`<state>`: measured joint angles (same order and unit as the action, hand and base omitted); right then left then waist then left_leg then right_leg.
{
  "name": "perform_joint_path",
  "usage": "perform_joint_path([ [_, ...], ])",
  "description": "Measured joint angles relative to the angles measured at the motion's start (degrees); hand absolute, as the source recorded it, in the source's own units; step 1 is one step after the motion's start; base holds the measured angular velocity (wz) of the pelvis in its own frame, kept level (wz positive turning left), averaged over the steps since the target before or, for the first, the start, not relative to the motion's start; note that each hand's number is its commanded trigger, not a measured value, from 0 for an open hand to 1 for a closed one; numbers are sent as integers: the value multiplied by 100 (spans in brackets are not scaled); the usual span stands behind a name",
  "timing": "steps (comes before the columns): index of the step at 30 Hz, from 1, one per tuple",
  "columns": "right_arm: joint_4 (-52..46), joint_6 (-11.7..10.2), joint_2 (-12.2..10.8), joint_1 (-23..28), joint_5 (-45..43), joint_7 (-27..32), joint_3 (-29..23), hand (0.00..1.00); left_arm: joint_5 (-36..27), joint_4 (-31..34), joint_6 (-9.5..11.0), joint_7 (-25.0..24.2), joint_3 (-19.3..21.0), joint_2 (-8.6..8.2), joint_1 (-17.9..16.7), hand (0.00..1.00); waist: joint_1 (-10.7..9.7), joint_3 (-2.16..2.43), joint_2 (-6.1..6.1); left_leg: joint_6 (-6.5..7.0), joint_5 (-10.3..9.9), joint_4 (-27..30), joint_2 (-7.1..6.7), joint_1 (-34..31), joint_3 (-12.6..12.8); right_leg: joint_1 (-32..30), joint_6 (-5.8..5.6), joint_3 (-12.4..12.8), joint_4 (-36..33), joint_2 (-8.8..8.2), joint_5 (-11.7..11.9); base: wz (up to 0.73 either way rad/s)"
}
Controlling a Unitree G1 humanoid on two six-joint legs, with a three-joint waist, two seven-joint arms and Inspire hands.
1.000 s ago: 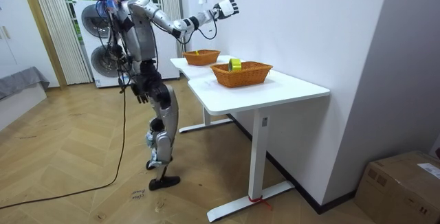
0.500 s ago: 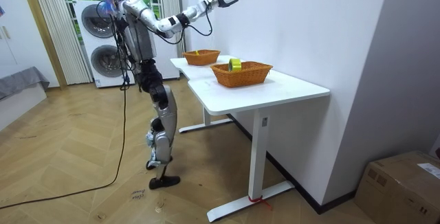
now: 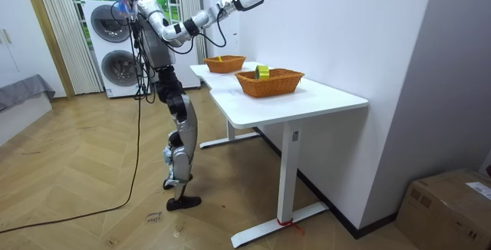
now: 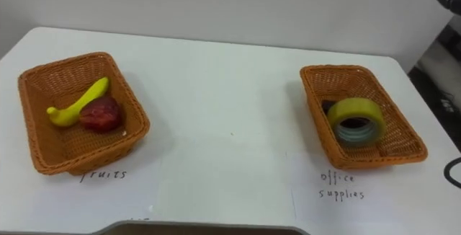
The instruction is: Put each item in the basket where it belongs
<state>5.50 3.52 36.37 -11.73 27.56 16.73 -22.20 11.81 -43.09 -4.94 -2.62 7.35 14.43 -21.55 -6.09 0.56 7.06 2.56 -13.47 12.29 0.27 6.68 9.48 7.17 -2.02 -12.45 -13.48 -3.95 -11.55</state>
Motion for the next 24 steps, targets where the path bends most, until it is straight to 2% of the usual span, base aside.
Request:
perform_joint_path([
  [3,14,-22,1,136,101,249,-191,0,-9,-5,50,84,40,-2,2,0,-11,3,26,-27,-16,-1,40,29,118,-34,10,120,17,42,6,-19],
  [8,57,-112,1,474,137,704,-422,0,-133,-46,89,228,43,-1,-1,0,-172,-8,49,-60,-39,-15,83,-7,151,-61,28,150,95,100,40,-7],
  [14,314,-115,-1,867,380,1398,-1003,0,-262,-43,91,446,102,-39,-99,0,-231,-17,50,-90,-35,-100,115,9,275,-142,29,278,97,146,40,-10],
  [15,350,-124,-1,893,445,1495,-1091,0,-290,-41,93,453,131,-45,-154,0,-293,-18,47,-90,-35,-104,118,12,309,-162,30,309,104,152,40,-17],
  [18,488,-202,-1,1054,671,1697,-1262,0,-384,-41,93,465,156,-54,-172,0,-316,-21,41,-93,-36,-163,131,73,430,-226,41,452,113,179,46,-19],
  [21,516,-288,-12,1403,975,1959,-1329,0,-399,-5,93,489,155,-51,-172,0,-441,-16,11,-109,-48,-197,146,59,457,-226,60,455,147,194,59,-10],
  [24,930,-433,-41,1595,1603,2201,-1362,0,-460,-16,92,496,151,-51,-186,0,-496,-13,37,-138,-66,-215,195,68,561,-200,98,474,171,232,88,-14],
])
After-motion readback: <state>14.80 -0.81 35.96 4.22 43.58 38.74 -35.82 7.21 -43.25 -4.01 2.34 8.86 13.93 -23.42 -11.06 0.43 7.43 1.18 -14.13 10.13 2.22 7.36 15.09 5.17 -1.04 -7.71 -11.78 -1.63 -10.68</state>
